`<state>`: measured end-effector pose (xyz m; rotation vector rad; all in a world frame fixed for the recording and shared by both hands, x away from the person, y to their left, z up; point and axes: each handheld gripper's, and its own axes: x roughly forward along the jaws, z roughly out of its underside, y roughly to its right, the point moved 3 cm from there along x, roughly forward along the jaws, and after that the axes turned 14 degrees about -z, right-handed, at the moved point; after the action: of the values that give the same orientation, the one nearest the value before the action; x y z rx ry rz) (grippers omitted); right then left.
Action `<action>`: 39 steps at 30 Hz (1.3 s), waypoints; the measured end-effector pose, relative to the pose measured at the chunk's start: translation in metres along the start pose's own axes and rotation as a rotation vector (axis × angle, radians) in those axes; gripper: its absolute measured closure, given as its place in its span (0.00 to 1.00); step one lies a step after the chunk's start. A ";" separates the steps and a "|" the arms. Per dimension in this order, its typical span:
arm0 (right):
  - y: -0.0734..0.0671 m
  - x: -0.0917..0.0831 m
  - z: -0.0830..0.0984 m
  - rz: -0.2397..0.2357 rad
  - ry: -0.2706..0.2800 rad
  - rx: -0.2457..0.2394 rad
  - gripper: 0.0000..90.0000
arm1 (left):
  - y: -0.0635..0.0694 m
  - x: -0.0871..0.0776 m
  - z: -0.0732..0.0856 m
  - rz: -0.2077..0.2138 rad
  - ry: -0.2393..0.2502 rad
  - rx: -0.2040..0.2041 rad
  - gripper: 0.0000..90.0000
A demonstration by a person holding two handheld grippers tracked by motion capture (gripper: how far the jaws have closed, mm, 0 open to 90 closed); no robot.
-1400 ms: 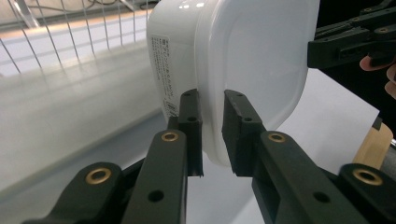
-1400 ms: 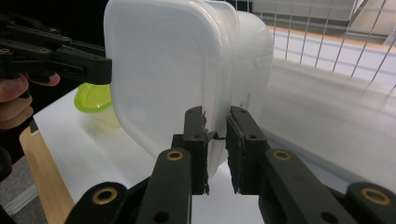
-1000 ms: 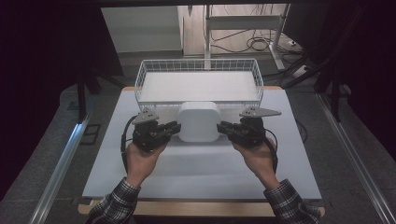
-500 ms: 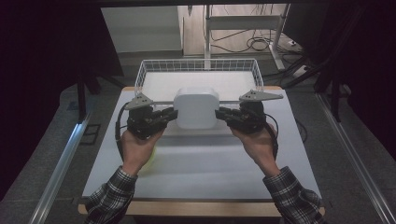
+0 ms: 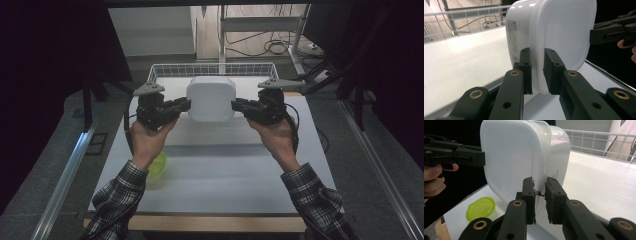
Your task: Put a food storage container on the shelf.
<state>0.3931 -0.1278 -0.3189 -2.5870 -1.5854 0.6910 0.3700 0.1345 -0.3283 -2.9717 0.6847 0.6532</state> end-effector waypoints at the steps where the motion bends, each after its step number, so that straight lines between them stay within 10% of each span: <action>1: 0.002 0.000 -0.003 0.000 0.002 0.002 0.87 | -0.001 0.002 -0.002 0.001 0.000 -0.008 0.86; 30: 0.038 0.015 -0.020 0.000 0.001 0.086 0.80 | -0.016 0.042 -0.013 0.046 0.002 -0.070 0.78; 39: 0.041 0.024 -0.024 0.020 -0.023 0.056 0.73 | -0.014 0.051 -0.017 -0.018 0.016 -0.024 0.65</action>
<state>0.4459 -0.1215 -0.3157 -2.5679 -1.5249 0.7585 0.4239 0.1245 -0.3346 -3.0045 0.6548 0.6411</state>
